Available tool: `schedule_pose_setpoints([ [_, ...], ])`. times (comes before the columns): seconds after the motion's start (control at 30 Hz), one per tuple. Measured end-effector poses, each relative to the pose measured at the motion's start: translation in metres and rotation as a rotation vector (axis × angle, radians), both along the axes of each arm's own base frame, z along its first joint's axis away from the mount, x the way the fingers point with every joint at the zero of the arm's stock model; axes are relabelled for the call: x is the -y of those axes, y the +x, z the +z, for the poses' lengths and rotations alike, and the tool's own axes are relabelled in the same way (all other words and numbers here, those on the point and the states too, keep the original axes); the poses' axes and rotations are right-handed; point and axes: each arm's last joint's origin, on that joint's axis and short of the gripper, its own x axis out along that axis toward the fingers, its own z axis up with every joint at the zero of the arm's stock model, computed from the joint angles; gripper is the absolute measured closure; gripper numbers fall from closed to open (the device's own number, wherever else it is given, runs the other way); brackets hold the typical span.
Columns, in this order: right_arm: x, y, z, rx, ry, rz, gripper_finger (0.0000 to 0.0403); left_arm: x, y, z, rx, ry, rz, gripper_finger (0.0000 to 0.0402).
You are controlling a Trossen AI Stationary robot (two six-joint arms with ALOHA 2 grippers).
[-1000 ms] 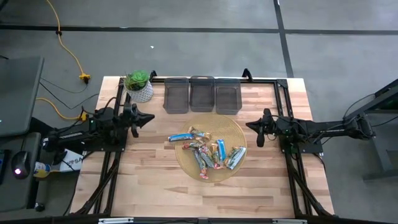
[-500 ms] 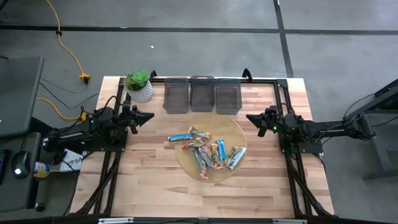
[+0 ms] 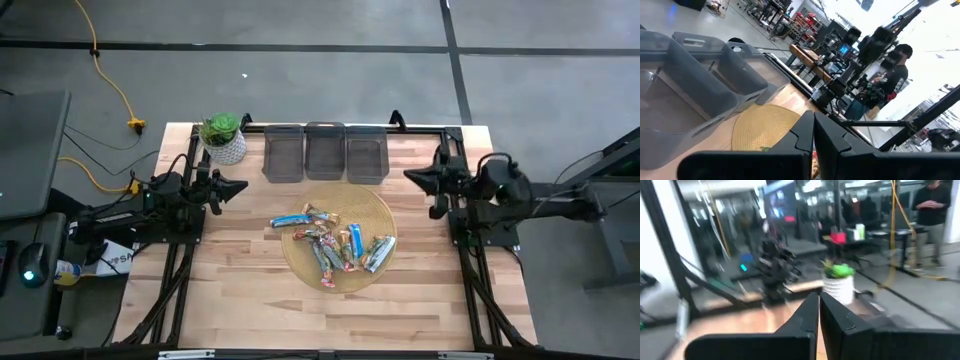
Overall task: Pick and place Granola Bars by type
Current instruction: Put the blue granola bar into the right black bin
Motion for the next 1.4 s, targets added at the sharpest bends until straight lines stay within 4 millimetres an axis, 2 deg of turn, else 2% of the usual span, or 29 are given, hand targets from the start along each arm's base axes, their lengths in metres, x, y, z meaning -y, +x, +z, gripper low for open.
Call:
schedule_pose_setpoints([
  [0.1,0.000,0.006,0.027,-0.146,-0.060,-0.001,0.0402,0.000,0.000,0.000,-0.002,0.000,0.000,0.0392],
  [0.23,0.000,0.019,0.046,-0.351,-0.063,0.026,0.0402,0.000,0.000,-0.001,-0.009,-0.001,0.000,0.0392],
  [0.37,-0.002,0.040,0.049,-0.563,-0.039,0.139,0.0391,0.000,0.000,-0.001,-0.010,0.004,0.000,0.0392],
  [0.5,-0.007,0.063,0.043,-0.747,0.008,0.302,0.0353,0.000,0.000,-0.001,-0.010,0.006,0.000,0.0392],
  [0.67,-0.023,0.088,0.021,-0.953,0.020,0.473,0.0292,0.000,0.000,-0.001,-0.010,0.007,0.000,0.0392],
  [0.9,-0.056,0.113,-0.016,-1.173,-0.149,0.629,0.0229,0.000,0.000,-0.001,-0.016,0.025,0.004,0.0392],
  [1.1,-0.082,0.133,-0.048,-1.297,-0.281,0.720,0.0215,0.000,0.000,-0.001,-0.016,0.025,0.005,0.0392],
  [1.4,-0.106,0.158,-0.087,-1.361,-0.316,0.759,0.0214,0.000,0.000,-0.001,-0.016,0.025,0.006,0.0392],
])
